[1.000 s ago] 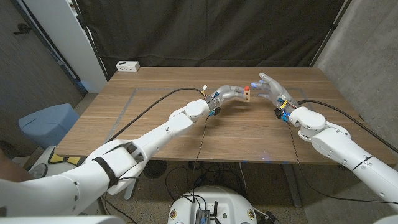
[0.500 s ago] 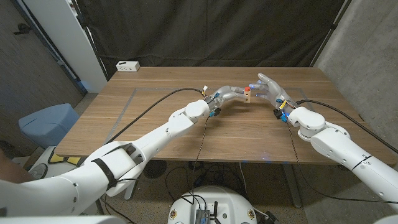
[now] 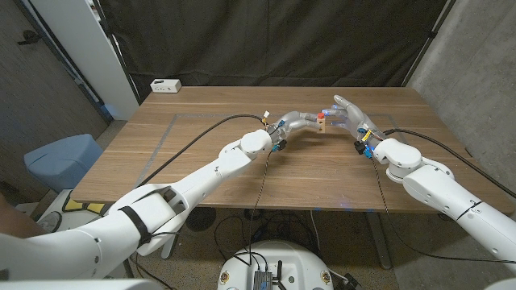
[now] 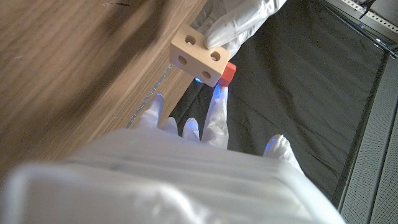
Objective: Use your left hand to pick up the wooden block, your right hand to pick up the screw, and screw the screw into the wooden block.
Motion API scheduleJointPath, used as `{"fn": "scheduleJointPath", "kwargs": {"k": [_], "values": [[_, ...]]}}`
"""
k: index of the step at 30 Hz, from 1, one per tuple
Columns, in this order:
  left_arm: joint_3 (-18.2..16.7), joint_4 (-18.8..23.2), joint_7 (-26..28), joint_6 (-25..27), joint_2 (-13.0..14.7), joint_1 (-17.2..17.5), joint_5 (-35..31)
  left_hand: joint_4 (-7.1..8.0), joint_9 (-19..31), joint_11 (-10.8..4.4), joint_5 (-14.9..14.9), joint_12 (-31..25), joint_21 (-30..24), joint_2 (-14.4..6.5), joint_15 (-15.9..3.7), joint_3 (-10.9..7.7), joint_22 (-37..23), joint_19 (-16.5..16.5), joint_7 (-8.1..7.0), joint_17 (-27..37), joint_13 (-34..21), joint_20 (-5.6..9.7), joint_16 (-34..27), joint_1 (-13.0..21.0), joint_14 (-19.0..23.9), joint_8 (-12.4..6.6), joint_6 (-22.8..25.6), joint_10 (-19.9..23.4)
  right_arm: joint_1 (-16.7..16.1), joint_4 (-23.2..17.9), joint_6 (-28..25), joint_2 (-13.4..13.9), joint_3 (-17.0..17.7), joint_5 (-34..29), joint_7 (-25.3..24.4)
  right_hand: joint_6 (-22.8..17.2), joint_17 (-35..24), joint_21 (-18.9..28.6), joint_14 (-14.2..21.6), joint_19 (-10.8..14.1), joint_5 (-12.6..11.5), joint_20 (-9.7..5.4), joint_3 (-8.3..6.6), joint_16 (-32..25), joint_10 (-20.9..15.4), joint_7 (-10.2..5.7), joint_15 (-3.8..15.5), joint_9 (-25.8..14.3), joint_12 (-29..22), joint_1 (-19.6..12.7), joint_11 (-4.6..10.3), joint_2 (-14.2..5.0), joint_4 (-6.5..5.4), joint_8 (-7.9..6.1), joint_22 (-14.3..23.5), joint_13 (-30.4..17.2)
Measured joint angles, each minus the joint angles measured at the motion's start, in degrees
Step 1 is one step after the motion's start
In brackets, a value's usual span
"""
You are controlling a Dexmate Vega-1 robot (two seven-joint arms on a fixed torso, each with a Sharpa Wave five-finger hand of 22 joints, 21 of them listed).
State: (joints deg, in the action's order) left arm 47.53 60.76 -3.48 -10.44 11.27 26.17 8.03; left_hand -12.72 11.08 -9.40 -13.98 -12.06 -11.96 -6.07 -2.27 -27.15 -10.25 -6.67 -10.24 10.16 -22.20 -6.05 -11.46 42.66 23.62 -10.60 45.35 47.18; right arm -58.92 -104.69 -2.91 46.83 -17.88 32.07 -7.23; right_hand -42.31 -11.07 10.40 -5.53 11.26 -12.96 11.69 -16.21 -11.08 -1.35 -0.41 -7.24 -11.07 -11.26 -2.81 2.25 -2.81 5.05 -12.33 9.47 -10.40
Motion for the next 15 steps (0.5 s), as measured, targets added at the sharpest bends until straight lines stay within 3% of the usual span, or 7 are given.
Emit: {"fn": "scheduleJointPath", "kwargs": {"k": [15], "values": [[0.1,-1.0,-0.3,-0.3,-0.4,-0.4,0.1,0.0,0.0,-0.04,0.1,0.1,0.0,0.0,0.0,0.0,0.0,0.0,0.0,0.0,-0.2,0.0,0.0,0.0,0.0,0.0,0.0,0.0,-0.3,-0.4,-0.8,0.1,0.1,0.3,-0.7,-2.3,0.1,0.0,1.2,0.5,0.0,0.08,0.0,-0.4,-1.4,0.1,0.19,0.0,-0.4,0.0,0.23,0.0,0.0,-0.44,0.0,0.0]]}}
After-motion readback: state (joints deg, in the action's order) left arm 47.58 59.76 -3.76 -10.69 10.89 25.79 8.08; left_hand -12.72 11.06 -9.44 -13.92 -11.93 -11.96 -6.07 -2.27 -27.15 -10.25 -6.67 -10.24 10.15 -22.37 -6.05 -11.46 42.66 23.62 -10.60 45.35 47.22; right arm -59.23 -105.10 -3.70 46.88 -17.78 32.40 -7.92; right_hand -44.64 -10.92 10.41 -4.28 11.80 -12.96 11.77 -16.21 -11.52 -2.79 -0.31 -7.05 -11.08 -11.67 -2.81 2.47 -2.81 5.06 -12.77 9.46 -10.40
